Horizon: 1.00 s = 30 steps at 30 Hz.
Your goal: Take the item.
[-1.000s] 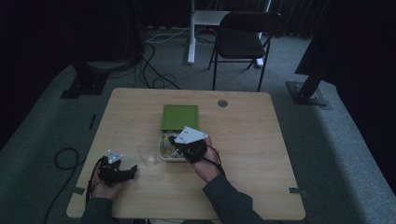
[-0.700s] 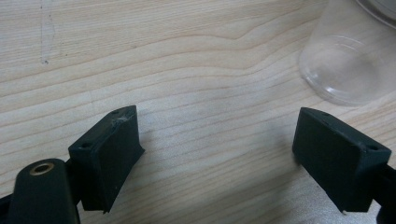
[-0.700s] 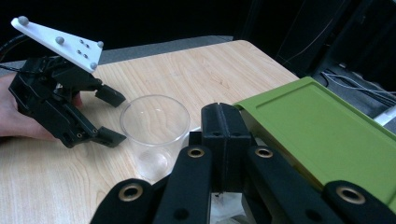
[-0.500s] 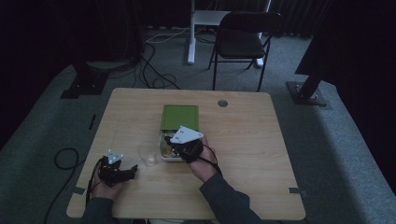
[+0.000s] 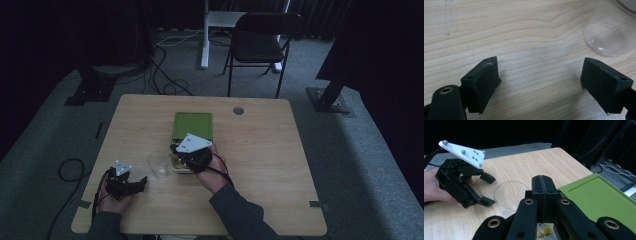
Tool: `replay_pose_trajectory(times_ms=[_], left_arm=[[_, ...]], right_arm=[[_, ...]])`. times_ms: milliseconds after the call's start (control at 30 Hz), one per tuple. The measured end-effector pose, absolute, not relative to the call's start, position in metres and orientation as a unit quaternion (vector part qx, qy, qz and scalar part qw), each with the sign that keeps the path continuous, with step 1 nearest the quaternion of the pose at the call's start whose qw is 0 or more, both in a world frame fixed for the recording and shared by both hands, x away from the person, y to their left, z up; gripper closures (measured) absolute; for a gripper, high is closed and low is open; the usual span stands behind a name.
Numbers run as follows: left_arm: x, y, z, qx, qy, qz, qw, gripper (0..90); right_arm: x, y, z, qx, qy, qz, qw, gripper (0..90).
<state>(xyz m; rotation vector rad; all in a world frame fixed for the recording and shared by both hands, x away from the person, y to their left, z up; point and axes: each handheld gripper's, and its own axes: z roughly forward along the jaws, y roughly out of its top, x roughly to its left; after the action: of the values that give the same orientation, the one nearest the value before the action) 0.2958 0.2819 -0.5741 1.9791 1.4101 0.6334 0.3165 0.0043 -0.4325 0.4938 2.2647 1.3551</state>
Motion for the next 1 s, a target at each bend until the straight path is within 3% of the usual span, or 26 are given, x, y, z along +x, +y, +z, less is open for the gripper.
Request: replay_pose_trajectory(times_ms=[1000], left_arm=[[0.296, 0.282, -0.574, 0.749, 0.533, 0.239, 0.312, 16.0]], right_arm=[[0.321, 0.035, -0.421, 0.154, 0.825, 0.495, 0.225, 90.0]])
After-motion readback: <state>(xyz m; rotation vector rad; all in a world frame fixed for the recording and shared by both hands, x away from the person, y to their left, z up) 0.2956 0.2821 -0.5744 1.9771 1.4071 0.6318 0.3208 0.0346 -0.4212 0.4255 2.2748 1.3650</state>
